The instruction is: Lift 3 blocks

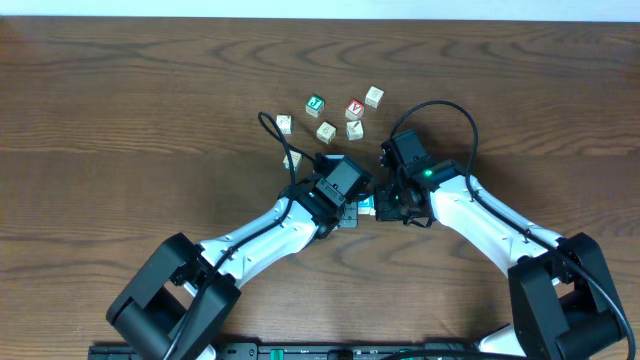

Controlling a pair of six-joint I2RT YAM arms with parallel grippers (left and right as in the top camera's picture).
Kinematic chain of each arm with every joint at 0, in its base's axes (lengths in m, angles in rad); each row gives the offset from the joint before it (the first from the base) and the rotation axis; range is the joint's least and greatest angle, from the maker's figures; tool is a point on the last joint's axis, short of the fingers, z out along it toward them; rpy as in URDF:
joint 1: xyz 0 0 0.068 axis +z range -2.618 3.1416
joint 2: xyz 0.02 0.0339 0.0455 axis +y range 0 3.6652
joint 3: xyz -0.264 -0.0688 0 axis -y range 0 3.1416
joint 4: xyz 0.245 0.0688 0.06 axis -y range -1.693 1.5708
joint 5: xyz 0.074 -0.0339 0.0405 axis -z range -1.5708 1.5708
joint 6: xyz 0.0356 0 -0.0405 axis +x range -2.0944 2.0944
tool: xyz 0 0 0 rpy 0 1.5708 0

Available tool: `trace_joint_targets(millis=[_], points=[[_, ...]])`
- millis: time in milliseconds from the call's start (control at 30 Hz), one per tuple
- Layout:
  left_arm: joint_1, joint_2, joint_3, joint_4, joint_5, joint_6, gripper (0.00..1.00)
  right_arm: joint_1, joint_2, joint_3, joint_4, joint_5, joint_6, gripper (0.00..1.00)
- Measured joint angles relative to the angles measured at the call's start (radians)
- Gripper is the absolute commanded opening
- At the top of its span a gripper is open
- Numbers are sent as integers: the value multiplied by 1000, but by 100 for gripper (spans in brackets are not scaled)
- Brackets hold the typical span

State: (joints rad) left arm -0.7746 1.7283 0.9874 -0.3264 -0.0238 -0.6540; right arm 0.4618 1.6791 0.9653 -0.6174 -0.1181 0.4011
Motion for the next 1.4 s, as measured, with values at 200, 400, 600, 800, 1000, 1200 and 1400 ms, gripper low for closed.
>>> trace_joint_targets(millis=[200, 400, 600, 800, 1000, 1200, 1400], points=[[0, 0, -21, 31, 9, -1, 7, 0, 1, 0, -7, 4, -4, 1], [-2, 0, -48, 64, 21, -13, 7, 0, 10, 0, -12, 5, -12, 1], [-2, 0, -49, 64, 23, -19, 7, 0, 11, -11, 3, 4, -14, 1], [-9, 0, -63, 73, 29, -23, 7, 0, 11, -25, 5, -2, -15, 1], [-13, 0, -73, 84, 33, -23, 8, 0, 11, -33, 6, -2, -15, 1], [-13, 0, -91, 106, 41, -23, 7, 0, 10, -60, 40, -2, -16, 1], [-20, 0, -126, 143, 51, -31, 8, 0, 11, -93, 59, -20, -16, 1]])
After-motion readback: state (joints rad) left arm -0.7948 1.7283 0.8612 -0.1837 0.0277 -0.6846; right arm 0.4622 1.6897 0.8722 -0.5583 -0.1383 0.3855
